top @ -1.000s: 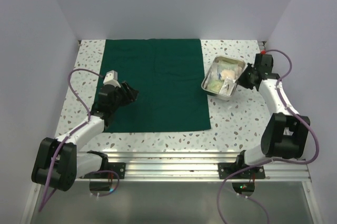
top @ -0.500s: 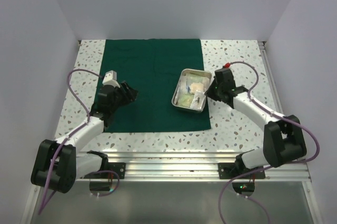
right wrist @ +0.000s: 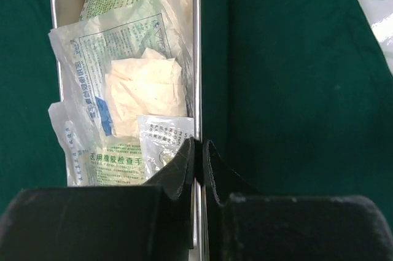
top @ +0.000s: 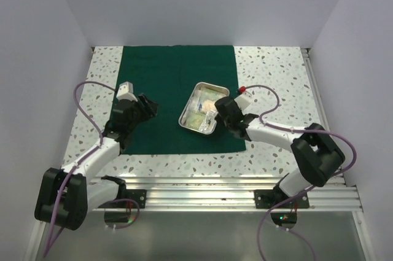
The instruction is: Prepare the surgical pack
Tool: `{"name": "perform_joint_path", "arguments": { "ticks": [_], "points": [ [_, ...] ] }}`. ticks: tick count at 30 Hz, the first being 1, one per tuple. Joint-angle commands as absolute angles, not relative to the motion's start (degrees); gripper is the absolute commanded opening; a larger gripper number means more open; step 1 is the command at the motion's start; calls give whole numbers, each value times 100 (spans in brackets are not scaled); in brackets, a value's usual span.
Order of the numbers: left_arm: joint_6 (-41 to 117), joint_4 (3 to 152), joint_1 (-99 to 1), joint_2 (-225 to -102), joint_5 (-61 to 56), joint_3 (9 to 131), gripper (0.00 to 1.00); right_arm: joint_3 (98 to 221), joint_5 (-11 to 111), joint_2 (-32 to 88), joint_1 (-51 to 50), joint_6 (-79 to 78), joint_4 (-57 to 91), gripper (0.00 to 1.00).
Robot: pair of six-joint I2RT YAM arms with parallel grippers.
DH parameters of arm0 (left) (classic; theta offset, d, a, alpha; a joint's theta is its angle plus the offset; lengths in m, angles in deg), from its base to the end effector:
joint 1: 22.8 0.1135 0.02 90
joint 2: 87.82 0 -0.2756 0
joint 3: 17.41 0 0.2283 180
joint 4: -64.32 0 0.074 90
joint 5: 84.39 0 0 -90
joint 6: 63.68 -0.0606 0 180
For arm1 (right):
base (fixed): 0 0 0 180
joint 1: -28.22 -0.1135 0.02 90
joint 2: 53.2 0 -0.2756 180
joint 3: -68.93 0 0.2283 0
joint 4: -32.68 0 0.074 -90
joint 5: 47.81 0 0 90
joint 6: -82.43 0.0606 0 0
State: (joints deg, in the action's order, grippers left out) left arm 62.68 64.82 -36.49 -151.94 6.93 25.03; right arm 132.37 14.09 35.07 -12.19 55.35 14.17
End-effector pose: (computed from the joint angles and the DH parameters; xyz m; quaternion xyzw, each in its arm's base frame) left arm 0.2301 -0.0546 0.2263 -0.1694 0.8124 -0.2273 0.5095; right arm 0.2557 0.1802 0.2056 0.2682 0.8549 0.1631 0.4131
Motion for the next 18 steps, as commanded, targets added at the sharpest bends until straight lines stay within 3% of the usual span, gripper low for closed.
{"name": "perform_joint_path", "arguments": {
  "ticks": [1,9,10,11,14,18],
  "points": [
    [6235,6427,-3695,-15084,921,2472,62,13452,142,3565,-1476,6615,2176,0],
    [6218,6480,-3695,-15057,982,2498,62,13865,-335,3943,-1801,7593,1499,0],
    [6209,6488,-3695,-15057,1009,2498,62,13970,-255,4004,-1802,7340,1359,7],
    [6192,6497,-3695,-15040,1035,2498,62,14215,-246,4083,-1880,7338,1096,26],
    [6166,6602,-3695,-15022,1193,2533,62,14227,-386,3936,-2003,7251,786,67],
    [6121,6725,-3695,-14926,1457,2551,62,14103,-395,3452,-1943,6586,646,75]
  ]
}}
